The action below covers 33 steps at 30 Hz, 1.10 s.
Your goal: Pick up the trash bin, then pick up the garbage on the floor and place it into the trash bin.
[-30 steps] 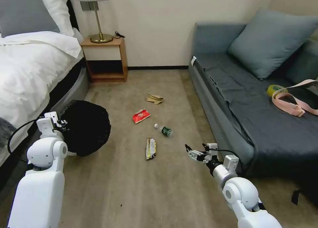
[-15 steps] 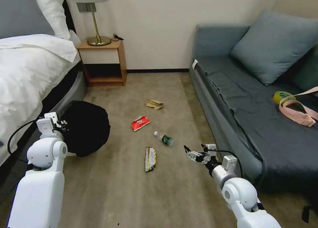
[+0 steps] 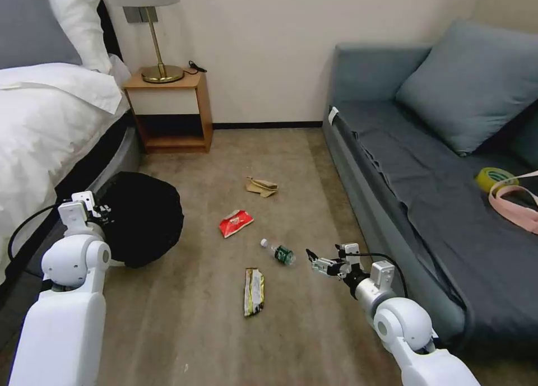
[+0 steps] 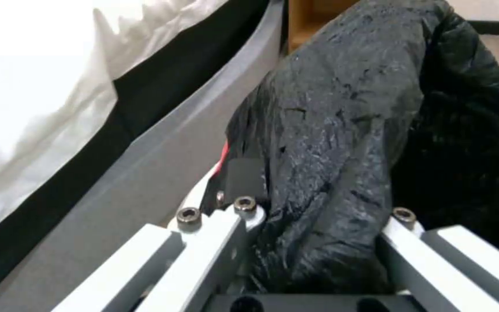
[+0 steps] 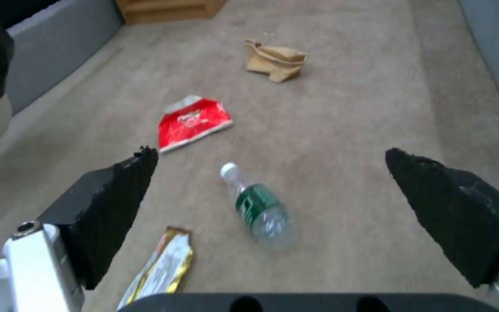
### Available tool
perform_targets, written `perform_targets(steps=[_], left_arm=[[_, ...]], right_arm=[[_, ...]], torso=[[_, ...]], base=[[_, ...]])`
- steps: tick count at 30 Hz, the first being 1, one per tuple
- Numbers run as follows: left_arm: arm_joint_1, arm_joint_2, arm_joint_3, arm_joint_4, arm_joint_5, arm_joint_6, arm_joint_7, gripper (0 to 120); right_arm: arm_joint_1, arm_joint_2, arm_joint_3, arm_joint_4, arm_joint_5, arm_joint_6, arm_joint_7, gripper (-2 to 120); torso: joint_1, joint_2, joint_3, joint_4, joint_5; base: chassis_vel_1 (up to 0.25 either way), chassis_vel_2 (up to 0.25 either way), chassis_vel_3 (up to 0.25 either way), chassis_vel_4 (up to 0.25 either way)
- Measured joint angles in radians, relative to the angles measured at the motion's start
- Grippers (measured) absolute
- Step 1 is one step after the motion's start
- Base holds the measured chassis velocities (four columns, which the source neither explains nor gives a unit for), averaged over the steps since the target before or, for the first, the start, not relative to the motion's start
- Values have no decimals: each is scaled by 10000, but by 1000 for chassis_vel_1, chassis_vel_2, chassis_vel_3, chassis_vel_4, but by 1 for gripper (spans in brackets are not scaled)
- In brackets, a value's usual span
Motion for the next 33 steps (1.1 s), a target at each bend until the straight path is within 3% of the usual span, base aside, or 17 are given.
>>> perform_targets(steps=[21,33], left_arm=[[40,-30,7,36,28,-31,77,5],[92,103,-95,68,182,-69,269,5]], right_arm=[[155,-56,-489,-253,-168,-31,-166,100],[1980,-976,-2229,-1190,24,-442,-196,100]], torso=[[0,0,0,-2,0],[0,0,-1,1,-1]], base=[[-142,134,133,-134],[-15,18,12,-20]])
